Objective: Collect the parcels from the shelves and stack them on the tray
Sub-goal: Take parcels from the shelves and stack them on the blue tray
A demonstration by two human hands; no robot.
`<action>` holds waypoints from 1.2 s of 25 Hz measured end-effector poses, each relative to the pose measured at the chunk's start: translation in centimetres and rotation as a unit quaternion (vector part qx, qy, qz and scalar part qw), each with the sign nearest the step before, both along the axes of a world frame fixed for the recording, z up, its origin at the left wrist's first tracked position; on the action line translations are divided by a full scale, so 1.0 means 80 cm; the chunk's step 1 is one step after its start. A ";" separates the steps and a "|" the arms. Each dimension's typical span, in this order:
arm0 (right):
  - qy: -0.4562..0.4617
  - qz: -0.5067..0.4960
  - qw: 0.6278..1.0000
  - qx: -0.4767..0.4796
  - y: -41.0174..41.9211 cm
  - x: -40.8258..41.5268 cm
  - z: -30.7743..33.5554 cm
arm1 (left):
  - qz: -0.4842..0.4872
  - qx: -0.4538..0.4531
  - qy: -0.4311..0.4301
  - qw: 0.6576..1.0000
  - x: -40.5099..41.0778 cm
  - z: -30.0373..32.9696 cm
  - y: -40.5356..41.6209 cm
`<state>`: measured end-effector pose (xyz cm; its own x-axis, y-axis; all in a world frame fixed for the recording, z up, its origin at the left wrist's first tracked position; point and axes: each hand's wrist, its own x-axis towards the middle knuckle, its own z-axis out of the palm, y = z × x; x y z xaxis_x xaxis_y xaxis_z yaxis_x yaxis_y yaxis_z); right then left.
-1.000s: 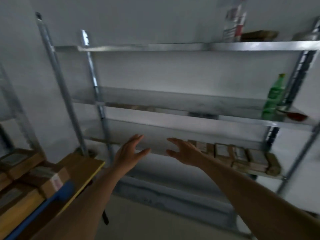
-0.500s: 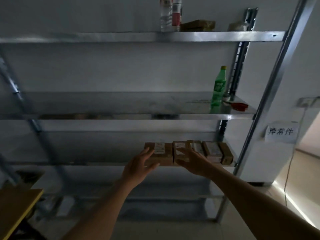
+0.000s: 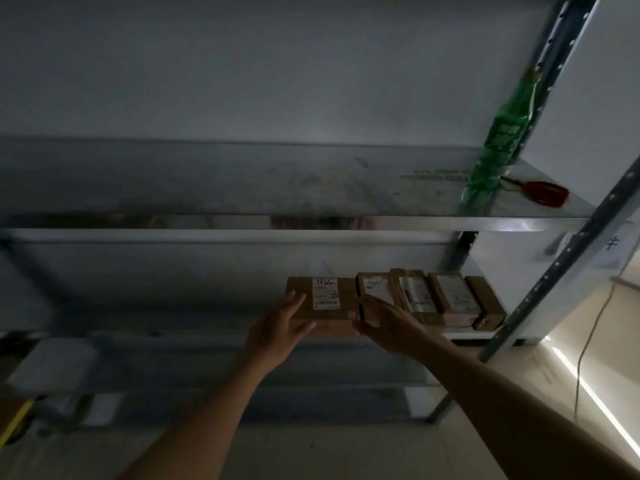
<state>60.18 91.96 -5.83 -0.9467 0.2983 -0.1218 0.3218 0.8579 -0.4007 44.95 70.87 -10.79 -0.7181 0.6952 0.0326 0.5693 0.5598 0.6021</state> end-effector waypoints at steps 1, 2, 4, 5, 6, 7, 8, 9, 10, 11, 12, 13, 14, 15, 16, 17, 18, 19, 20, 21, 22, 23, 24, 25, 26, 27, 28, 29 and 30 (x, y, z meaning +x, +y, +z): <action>-0.010 0.008 1.000 0.010 0.005 -0.014 -0.011 | -0.002 -0.005 -0.001 1.000 -0.018 -0.010 0.003; -0.027 0.009 0.999 0.019 0.011 -0.027 -0.024 | -0.001 -0.010 0.002 1.000 -0.035 -0.022 0.005; -0.042 -0.001 0.999 0.008 0.020 -0.046 -0.043 | 0.004 -0.013 0.004 1.000 -0.061 -0.042 0.011; -0.044 -0.002 0.999 0.000 0.023 -0.055 -0.056 | 0.005 -0.015 0.000 1.000 -0.071 -0.054 0.014; -0.047 -0.002 0.999 -0.006 0.025 -0.064 -0.065 | 0.009 -0.018 -0.008 1.000 -0.080 -0.065 0.017; -0.047 0.003 0.999 -0.012 0.027 -0.072 -0.077 | 0.010 -0.018 -0.017 1.000 -0.088 -0.078 0.022; -0.046 0.003 0.999 -0.021 0.030 -0.080 -0.088 | 0.009 -0.022 -0.027 0.999 -0.094 -0.088 0.027; -0.047 0.002 0.998 -0.032 0.034 -0.089 -0.099 | 0.006 -0.023 -0.033 0.999 -0.102 -0.100 0.032; -0.053 0.001 0.998 -0.039 0.038 -0.098 -0.110 | 0.006 -0.025 -0.043 0.999 -0.107 -0.109 0.039; -0.054 0.004 0.998 -0.042 0.043 -0.107 -0.119 | 0.005 -0.020 -0.048 0.999 -0.112 -0.120 0.046; -0.050 0.009 0.998 -0.043 0.047 -0.113 -0.127 | 0.007 -0.018 -0.060 0.998 -0.115 -0.127 0.053; -0.041 0.013 0.998 -0.038 0.049 -0.118 -0.133 | 0.009 -0.011 -0.069 0.998 -0.116 -0.134 0.060; -0.037 0.011 0.999 -0.026 0.053 -0.124 -0.139 | 0.012 -0.006 -0.077 0.997 -0.119 -0.140 0.069; -0.031 0.007 0.999 -0.010 0.058 -0.129 -0.144 | 0.015 0.001 -0.083 0.996 -0.121 -0.147 0.077; -0.026 0.002 1.000 0.003 0.062 -0.133 -0.149 | 0.015 0.007 -0.092 0.996 -0.122 -0.152 0.085; -0.020 0.000 1.000 0.007 0.066 -0.136 -0.155 | 0.013 0.013 -0.100 0.995 -0.124 -0.158 0.091; -0.019 0.003 1.000 0.007 0.069 -0.137 -0.159 | 0.010 0.017 -0.100 0.995 -0.125 -0.163 0.095; -0.017 0.005 1.000 0.004 0.073 -0.137 -0.164 | 0.009 0.019 -0.095 0.995 -0.126 -0.170 0.098; -0.015 0.005 1.000 0.004 0.077 -0.138 -0.168 | 0.008 0.022 -0.093 0.995 -0.127 -0.174 0.099; -0.010 0.005 1.000 0.005 0.080 -0.138 -0.170 | 0.008 0.029 -0.097 0.995 -0.128 -0.178 0.098; -0.013 0.006 1.000 0.007 0.083 -0.140 -0.174 | 0.007 0.038 -0.109 0.993 -0.130 -0.179 0.097; -0.015 0.011 1.000 0.015 0.084 -0.141 -0.179 | 0.004 0.047 -0.122 0.991 -0.132 -0.182 0.095; -0.022 0.017 0.999 0.023 0.085 -0.143 -0.183 | 0.001 0.051 -0.135 0.990 -0.135 -0.181 0.093; -0.029 0.020 0.999 0.026 0.085 -0.145 -0.185 | 0.000 0.057 -0.143 0.988 -0.137 -0.182 0.090; -0.036 0.021 0.999 0.031 0.085 -0.147 -0.187 | 0.001 0.060 -0.153 0.986 -0.139 -0.182 0.088; -0.037 0.020 0.998 0.036 0.084 -0.151 -0.189 | 0.004 0.066 -0.159 0.985 -0.142 -0.184 0.086; -0.042 0.015 0.998 0.039 0.083 -0.153 -0.189 | 0.005 0.069 -0.165 0.984 -0.143 -0.185 0.084; -0.042 0.009 0.998 0.042 0.081 -0.155 -0.187 | 0.006 0.073 -0.170 0.983 -0.143 -0.186 0.083; -0.041 0.006 0.998 0.046 0.079 -0.158 -0.188 | 0.009 0.077 -0.173 0.982 -0.144 -0.187 0.081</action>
